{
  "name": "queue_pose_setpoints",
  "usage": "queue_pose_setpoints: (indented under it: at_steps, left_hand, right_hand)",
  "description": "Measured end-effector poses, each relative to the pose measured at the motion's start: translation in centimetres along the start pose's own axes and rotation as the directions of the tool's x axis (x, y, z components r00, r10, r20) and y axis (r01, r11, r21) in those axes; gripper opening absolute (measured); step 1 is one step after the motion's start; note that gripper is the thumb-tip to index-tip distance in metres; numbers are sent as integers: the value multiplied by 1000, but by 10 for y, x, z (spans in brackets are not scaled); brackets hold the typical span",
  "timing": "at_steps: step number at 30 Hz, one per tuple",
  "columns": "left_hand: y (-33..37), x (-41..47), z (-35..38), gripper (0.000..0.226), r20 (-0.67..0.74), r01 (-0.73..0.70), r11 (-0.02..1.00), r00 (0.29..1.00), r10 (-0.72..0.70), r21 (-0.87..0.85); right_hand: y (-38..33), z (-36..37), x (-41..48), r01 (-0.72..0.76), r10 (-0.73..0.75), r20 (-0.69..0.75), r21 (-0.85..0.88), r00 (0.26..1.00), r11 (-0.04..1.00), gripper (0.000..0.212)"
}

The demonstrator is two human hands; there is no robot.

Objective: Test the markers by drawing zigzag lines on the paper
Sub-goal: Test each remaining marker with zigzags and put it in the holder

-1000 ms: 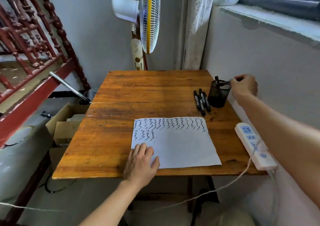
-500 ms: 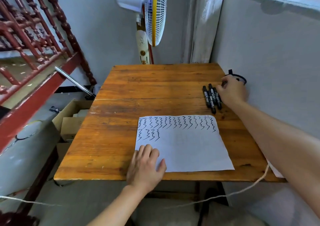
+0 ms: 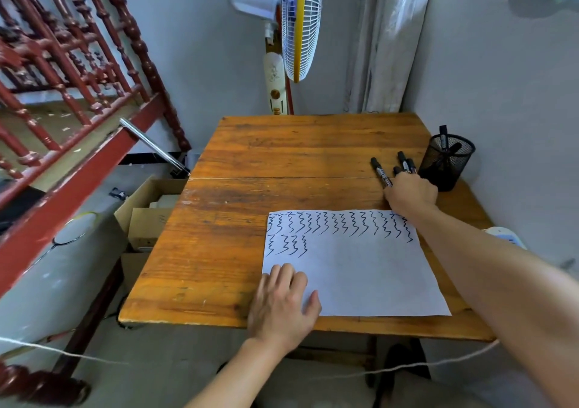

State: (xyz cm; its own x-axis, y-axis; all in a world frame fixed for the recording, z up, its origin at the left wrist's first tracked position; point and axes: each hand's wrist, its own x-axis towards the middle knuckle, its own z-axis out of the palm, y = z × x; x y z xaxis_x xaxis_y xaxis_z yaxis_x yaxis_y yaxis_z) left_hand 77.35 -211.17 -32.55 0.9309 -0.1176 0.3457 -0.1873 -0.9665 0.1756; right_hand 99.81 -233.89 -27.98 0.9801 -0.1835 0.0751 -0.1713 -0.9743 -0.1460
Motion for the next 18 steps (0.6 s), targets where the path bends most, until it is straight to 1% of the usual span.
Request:
queue_pose_setpoints:
  at_steps: [2, 5, 8, 11, 14, 16, 18]
  left_hand:
    - [0, 0, 0, 23, -2, -3, 1000, 1000, 3, -2]
    - [-1, 0, -1, 25, 12, 0, 1000, 1000, 0, -9]
    - [0, 0, -3, 28, 42, 8, 1000, 999, -7, -13]
    - [2, 0, -9, 29, 56, 8, 998, 998, -5, -57]
    - [6, -3, -19, 33, 71, 82, 979, 995, -70, -185]
    - [13, -11, -31, 45, 67, 123, 938, 992, -107, -325]
    - [24, -26, -45, 54, 15, 60, 898, 998, -59, -436]
  right_hand:
    - [-1, -8, -11, 19, -15, -60, 62, 998, 998, 29]
    - [-2, -27, -42, 128, -80, -189, 255, 979, 958, 27]
    - [-3, -56, -94, 246, -131, -267, 461, 955, 853, 19]
    - [3, -76, -148, 337, -181, -306, 596, 935, 729, 14]
    - [14, -86, -194, 390, -241, -308, 680, 921, 621, 12]
    - [20, -91, -220, 394, -259, -298, 720, 919, 571, 10]
    - [23, -96, -242, 358, -270, -250, 790, 930, 498, 8]
